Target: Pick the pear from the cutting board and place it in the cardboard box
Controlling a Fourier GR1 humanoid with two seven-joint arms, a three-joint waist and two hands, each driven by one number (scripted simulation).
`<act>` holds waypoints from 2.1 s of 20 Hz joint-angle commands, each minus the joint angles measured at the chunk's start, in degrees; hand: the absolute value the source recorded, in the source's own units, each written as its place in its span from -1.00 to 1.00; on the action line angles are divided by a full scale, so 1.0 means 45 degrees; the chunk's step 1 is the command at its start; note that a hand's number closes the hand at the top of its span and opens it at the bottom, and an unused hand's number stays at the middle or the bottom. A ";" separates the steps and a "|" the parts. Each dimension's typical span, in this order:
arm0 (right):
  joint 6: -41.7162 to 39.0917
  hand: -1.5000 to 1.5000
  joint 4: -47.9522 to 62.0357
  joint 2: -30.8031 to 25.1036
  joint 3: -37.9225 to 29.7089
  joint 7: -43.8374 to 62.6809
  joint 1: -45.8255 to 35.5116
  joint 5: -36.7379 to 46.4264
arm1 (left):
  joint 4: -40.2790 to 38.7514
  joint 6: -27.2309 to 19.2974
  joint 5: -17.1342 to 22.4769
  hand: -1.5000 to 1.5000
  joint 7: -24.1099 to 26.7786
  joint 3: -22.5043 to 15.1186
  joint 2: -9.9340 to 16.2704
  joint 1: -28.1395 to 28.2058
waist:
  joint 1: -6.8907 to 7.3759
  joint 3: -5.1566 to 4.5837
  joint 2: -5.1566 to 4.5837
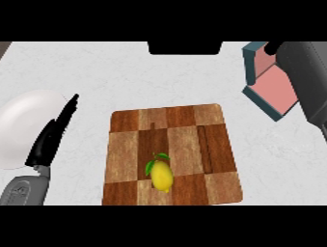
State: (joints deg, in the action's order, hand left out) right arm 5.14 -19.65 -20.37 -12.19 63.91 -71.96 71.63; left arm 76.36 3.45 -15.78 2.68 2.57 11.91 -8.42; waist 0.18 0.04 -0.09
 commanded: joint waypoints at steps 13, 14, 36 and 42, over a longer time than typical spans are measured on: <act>0.8352 -1.00 -0.3724 0.0750 -0.1855 -0.3702 0.2926 -0.1904 | 0.0385 0.0417 0.0096 0.00 -0.0326 -0.0077 0.0078 0.0259 | 0.0197 0.0020 -0.0017; 0.8831 -1.00 -0.3538 0.0649 -0.2160 -0.3890 0.2938 -0.2125 | -0.0101 -0.0044 -0.0068 0.00 0.0058 -0.0037 -0.0193 -0.0298 | 0.0176 0.0012 -0.0107; 1.2233 -1.00 -1.4028 0.2454 -0.2821 -0.8329 1.2362 -0.5913 | 0.0770 0.0267 -0.0006 0.00 -0.0450 0.0098 -0.0068 0.0546 | -0.0236 -0.0010 0.0096; 1.1743 -1.00 -1.5828 0.2452 -0.2689 -0.9003 1.4501 -0.7046 | -0.0275 -0.0423 -0.0613 0.00 -0.0317 -0.0097 -0.0638 -0.0481 | -0.0154 -0.0009 0.0038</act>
State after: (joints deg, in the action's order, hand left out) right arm 57.78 -84.76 -10.71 -25.04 24.51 -13.75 41.44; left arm 75.86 3.27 -16.92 3.10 3.18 10.78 -8.26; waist -0.58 -0.01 0.12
